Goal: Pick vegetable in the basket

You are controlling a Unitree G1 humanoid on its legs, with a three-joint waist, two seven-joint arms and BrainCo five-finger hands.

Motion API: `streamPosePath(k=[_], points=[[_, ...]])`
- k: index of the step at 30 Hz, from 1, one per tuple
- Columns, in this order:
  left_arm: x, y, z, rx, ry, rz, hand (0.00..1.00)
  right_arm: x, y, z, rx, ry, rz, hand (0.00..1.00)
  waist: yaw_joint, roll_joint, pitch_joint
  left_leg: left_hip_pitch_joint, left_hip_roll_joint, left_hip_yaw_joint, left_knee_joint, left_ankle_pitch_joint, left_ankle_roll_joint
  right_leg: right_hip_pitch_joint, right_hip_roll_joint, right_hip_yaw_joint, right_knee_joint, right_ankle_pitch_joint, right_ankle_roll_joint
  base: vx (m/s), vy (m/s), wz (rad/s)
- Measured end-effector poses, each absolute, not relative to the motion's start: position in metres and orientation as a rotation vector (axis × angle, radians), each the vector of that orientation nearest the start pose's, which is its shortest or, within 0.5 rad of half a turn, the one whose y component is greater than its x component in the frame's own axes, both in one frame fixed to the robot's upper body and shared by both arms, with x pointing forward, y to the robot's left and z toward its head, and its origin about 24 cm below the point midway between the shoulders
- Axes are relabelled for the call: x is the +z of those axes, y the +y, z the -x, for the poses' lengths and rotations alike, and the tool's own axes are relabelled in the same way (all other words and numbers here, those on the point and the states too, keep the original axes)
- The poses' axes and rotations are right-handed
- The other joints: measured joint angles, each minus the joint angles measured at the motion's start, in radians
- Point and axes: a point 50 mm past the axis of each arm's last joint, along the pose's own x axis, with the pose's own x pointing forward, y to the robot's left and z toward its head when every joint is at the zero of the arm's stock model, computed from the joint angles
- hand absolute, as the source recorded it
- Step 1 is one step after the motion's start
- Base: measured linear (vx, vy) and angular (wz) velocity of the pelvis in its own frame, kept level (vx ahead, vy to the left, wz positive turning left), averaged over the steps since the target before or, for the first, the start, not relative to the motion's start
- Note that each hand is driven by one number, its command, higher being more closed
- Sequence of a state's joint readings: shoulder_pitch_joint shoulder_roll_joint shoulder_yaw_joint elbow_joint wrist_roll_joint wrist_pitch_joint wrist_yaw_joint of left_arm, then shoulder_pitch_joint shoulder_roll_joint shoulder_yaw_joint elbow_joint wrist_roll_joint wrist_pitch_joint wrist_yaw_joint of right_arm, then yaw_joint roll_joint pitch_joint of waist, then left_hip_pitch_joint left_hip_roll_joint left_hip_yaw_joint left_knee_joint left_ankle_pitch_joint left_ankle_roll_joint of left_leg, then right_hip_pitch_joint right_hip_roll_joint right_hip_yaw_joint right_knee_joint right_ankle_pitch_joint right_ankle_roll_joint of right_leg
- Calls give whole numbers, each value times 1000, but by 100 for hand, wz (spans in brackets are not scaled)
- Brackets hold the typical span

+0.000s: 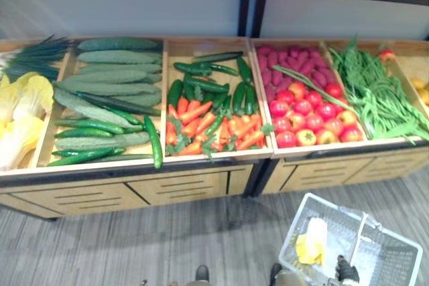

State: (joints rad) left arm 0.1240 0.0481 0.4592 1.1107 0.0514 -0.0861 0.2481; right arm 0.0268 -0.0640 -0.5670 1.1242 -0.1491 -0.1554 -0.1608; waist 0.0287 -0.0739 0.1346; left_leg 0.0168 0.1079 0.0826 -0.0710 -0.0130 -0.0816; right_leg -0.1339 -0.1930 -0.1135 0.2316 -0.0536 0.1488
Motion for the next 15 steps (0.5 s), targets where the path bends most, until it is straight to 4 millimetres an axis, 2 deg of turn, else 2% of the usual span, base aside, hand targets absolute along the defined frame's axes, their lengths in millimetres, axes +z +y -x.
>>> streamPosePath(k=[1,3,5,8,15], points=[[-165,226,-47,716,1160,53,0,-152,-248,-89,-641,993,-33,100,0,31,-1,3,33,19,-14,30,-37,19,34,-24,-43,-10,-16,199,-233,6],[-166,222,-43,745,1168,87,0,-153,-250,-83,-682,1006,-73,100,-5,51,-5,4,60,28,-23,39,-49,36,61,-41,-71,-11,-18,145,-178,10],[-167,222,-39,780,1175,115,0,-157,-252,-68,-786,1040,-174,100,-9,53,-7,26,83,69,-23,43,-58,81,86,-56,-107,-13,-23,128,-122,13],[-167,223,-32,845,1182,161,0,-160,-250,-55,-845,1070,-224,100,-16,51,-23,28,85,75,-24,43,-59,105,92,-63,-148,-12,-27,62,-46,4],[-168,228,10,1228,1182,458,0,-165,-248,-18,-976,1147,-324,100,-29,40,-67,24,79,102,-24,31,-63,123,92,-56,-215,6,-39,-5,4,-6]])
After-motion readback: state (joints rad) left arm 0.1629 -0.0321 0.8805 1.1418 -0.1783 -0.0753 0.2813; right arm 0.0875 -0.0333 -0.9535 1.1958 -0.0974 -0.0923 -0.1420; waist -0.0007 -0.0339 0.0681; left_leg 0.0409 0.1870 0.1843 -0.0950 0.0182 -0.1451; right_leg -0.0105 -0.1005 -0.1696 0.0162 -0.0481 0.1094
